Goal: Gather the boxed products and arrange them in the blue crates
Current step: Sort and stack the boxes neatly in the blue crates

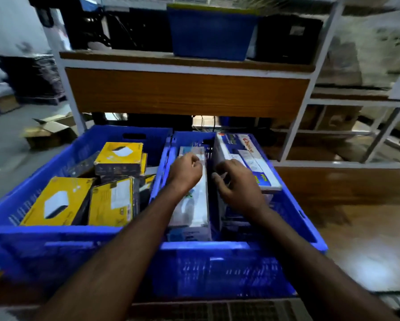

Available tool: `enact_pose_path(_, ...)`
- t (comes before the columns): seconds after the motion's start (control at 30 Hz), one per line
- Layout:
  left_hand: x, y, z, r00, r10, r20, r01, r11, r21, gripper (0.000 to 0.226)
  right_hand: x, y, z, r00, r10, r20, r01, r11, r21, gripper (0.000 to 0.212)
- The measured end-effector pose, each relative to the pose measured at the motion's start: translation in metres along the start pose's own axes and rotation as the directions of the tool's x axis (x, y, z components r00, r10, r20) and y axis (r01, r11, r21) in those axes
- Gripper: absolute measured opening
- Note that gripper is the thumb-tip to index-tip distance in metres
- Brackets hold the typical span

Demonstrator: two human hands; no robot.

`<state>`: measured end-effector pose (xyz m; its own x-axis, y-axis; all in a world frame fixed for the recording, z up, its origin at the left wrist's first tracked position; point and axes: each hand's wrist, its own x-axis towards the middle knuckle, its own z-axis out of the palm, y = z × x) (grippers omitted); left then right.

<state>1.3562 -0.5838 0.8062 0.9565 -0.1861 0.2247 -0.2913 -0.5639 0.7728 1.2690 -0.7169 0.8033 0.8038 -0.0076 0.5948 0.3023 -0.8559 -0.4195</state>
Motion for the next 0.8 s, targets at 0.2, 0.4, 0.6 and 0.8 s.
enact_pose_path(0.2, 0.003, -0.014, -0.008, 0.998, -0.052, 0.036, 0.057, 0.986, -0.156, 0.021, 0.026, -0.008, 0.029, 0.964, 0.126, 0.235, -0.108, 0.99, -0.089, 0.026)
enact_pose_path(0.4, 0.007, -0.021, -0.008, 0.991, 0.003, -0.131, -0.022, 0.989, -0.146, 0.03, 0.044, -0.033, 0.056, 0.816, 0.323, 0.48, -0.161, 0.924, -0.348, 0.038)
enact_pose_path(0.6, 0.006, -0.025, -0.011, 0.994, -0.042, -0.104, 0.014, 0.965, -0.263, 0.03, 0.029, -0.031, 0.106, 0.582, 0.455, 0.674, -0.156, 0.876, -0.456, 0.065)
enact_pose_path(0.8, 0.002, -0.023, -0.013, 0.997, 0.001, -0.077, -0.02, 0.969, -0.244, 0.031, 0.022, -0.027, 0.088, 0.645, 0.544, 0.536, -0.253, 0.815, -0.522, 0.088)
